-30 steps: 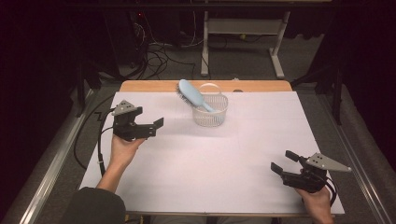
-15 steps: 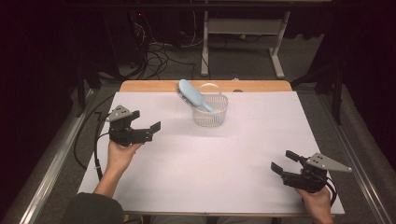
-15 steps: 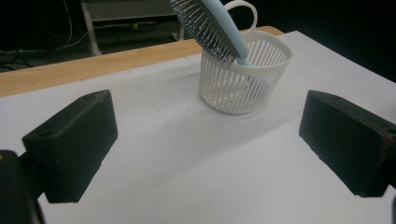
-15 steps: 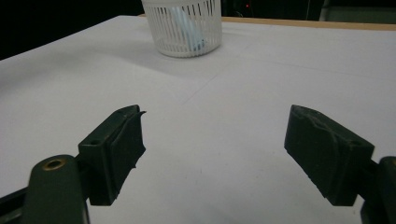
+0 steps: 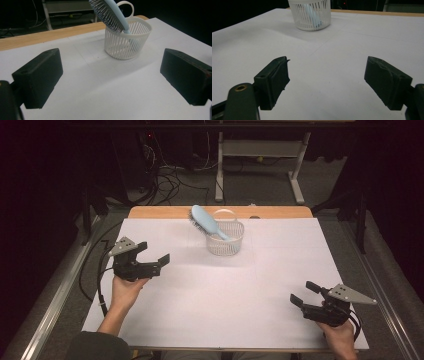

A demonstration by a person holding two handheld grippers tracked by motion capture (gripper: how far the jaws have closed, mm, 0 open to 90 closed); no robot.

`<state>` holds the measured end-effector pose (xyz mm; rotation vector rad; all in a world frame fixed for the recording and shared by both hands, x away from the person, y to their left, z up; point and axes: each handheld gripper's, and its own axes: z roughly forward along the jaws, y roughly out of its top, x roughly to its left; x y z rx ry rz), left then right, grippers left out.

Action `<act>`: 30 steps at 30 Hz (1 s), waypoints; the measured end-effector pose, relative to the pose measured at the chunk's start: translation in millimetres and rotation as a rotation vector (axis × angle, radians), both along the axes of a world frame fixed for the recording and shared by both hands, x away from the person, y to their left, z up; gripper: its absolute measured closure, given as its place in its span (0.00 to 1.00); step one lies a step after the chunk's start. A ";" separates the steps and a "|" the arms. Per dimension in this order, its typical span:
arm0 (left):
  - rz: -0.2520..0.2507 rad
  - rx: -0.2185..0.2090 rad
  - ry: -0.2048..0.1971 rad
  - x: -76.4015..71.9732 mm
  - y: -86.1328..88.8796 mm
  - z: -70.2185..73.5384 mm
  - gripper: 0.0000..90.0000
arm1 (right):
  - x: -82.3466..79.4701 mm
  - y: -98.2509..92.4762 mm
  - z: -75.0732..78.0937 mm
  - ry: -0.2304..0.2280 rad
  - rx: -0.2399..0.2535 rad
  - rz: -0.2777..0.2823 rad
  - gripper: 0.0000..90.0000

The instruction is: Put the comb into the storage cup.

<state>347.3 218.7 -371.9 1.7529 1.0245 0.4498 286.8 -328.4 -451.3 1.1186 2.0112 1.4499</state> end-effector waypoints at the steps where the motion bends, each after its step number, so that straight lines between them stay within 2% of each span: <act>1: -0.002 0.002 -0.001 -1.2 0.6 0.0 0.04 | 0.1 0.0 0.0 0.000 0.000 0.000 0.22; 30: 0.001 -0.005 -0.017 -23.4 11.1 -8.2 0.04 | 0.9 0.5 -0.3 0.002 -0.003 0.000 0.22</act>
